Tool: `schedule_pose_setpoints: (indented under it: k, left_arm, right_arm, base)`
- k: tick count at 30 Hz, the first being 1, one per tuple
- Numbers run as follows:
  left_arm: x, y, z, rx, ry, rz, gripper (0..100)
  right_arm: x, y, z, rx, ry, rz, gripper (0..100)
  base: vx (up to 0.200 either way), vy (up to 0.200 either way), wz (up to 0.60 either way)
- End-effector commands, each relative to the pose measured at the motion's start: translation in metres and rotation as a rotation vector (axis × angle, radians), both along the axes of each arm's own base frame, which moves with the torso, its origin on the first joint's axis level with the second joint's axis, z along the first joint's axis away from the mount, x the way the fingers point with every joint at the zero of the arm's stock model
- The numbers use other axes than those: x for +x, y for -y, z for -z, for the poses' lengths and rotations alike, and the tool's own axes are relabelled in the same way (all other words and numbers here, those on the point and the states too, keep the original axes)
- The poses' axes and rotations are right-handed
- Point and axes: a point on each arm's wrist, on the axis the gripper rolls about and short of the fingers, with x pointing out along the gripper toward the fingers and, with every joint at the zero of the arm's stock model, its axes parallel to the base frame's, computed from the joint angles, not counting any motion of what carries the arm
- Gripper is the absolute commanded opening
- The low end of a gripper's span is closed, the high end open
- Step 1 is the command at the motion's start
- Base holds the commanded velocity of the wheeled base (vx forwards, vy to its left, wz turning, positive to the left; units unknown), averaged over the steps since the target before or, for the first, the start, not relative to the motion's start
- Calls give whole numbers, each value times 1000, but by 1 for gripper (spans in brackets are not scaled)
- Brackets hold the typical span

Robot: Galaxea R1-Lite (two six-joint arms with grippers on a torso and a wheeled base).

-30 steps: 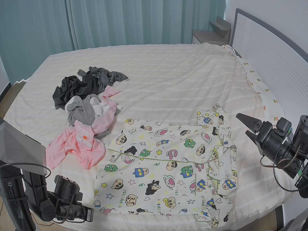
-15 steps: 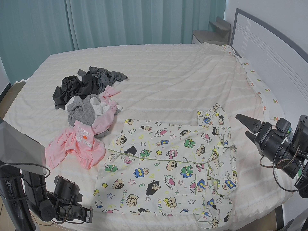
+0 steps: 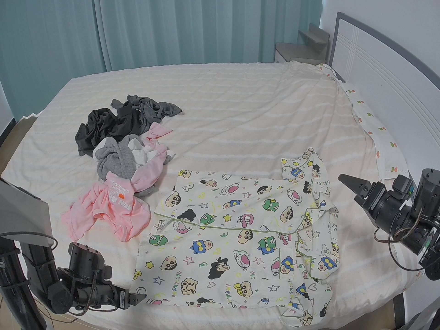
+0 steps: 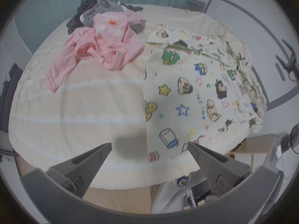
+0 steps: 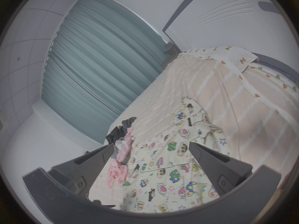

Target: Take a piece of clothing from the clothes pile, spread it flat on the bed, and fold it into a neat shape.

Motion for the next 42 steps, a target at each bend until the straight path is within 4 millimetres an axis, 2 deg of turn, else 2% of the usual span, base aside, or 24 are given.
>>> schedule_pose_setpoints:
  k: [1,3,5,8,12,19,23,30,40,42]
  left_arm:
    - [-1,-8,-40,-124,201,5,100]
    - [0,-9,-45,-140,228,9,100]
    - [2,-10,-58,-182,294,0,100]
    - [6,-9,-67,-231,331,-27,100]
    - [10,-8,-69,-260,335,-52,100]
    - [9,-7,-67,-264,323,-40,100]
    - [9,-7,-64,-269,299,-31,100]
    - [10,0,-53,-261,243,-4,100]
    - [11,1,-50,-257,227,-6,100]
    - [11,1,-50,-257,227,-6,100]
  right_arm:
    - [25,19,40,-56,-179,51,100]
    - [31,22,47,-69,-204,62,100]
    - [48,32,67,-141,-261,86,100]
    - [60,40,87,-190,-315,92,100]
    - [73,55,105,-140,-364,31,100]
    - [72,86,127,-78,-398,-117,100]
    - [73,96,130,-37,-371,-135,100]
    - [77,95,147,-37,-369,-160,100]
    - [70,85,151,-43,-254,-209,100]
    - [69,83,159,-43,-257,-219,100]
  base:
    - [0,0,0]
    - [0,0,0]
    - [0,0,0]
    - [0,0,0]
    - [0,0,0]
    - [0,0,0]
    - [0,0,0]
    - [0,0,0]
    - [0,0,0]
    - [0,0,0]
